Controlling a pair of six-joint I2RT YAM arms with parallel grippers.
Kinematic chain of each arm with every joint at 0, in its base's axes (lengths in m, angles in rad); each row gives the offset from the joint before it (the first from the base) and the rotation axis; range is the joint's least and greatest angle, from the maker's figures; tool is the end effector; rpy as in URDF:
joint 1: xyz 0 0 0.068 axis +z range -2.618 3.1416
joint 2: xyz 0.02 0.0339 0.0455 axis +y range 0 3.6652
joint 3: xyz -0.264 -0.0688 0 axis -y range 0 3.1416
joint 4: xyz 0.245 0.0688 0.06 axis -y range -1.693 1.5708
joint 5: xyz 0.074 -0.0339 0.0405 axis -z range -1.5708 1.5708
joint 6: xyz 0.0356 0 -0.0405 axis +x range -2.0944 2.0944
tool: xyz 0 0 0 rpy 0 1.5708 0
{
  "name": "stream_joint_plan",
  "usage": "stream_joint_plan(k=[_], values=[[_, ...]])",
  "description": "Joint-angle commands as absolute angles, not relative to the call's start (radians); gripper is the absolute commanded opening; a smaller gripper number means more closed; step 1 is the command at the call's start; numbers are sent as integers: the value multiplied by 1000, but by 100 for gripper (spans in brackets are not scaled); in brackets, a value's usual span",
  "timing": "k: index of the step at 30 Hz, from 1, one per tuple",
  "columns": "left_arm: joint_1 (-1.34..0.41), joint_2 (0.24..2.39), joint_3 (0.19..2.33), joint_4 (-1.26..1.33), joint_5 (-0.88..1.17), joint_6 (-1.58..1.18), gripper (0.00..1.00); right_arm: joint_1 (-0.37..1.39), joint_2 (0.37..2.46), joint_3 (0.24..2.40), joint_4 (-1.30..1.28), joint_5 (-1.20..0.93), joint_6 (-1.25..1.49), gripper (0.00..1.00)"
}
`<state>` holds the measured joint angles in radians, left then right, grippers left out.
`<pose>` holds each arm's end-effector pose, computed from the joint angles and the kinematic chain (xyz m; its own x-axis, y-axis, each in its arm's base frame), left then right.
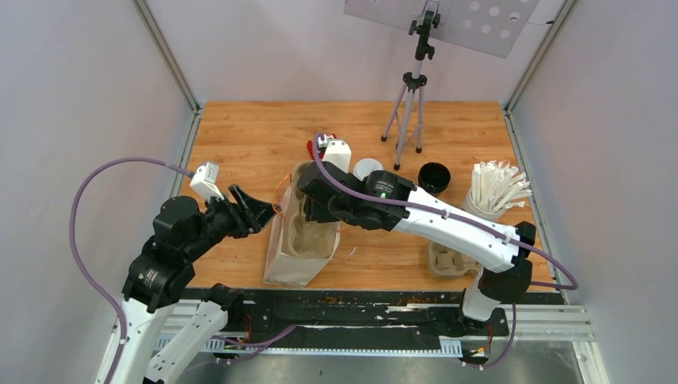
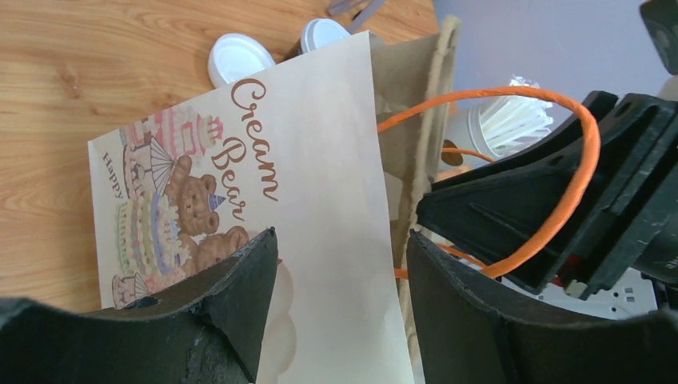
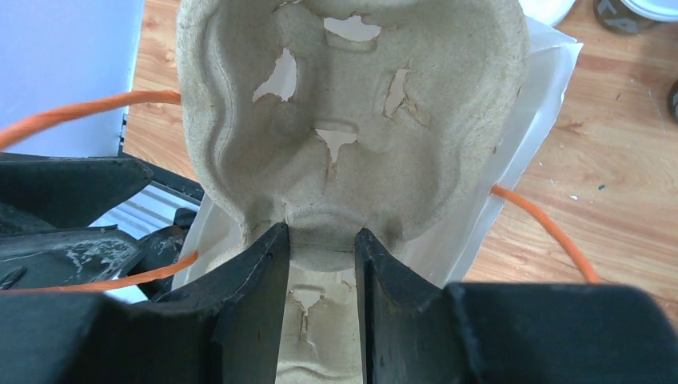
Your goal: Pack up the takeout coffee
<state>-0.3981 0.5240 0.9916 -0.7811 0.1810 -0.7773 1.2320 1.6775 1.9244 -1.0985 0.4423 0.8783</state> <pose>0.0775 -0.0396 0.3760 -0.5808 -0.5042 -0.6391 0.1850 0.6829 -0.7067 0.1277 0.3165 0.4142 -0.7436 -0.0172 -0.6684 -0.2919 0.9077 0.3014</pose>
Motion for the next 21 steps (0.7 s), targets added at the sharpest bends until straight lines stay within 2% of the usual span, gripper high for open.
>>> stream_joint_plan(k=[1, 5, 9, 16, 21], values=[[-399, 563, 1032, -709, 246, -727, 68, 1221, 1652, 1907, -1060, 421, 917, 30], [-400, 574, 1046, -694, 282, -695, 72, 1212, 1655, 1889, -1030, 421, 914, 30], [-399, 577, 1068, -724, 260, -697, 73, 1198, 1669, 1884, -1026, 413, 909, 30], [-399, 608, 1143, -912, 40, -704, 72, 1183, 1671, 1849, -1011, 400, 889, 30], [-399, 701, 1212, -923, 3, -713, 71, 1178, 1651, 1811, -941, 374, 871, 30]])
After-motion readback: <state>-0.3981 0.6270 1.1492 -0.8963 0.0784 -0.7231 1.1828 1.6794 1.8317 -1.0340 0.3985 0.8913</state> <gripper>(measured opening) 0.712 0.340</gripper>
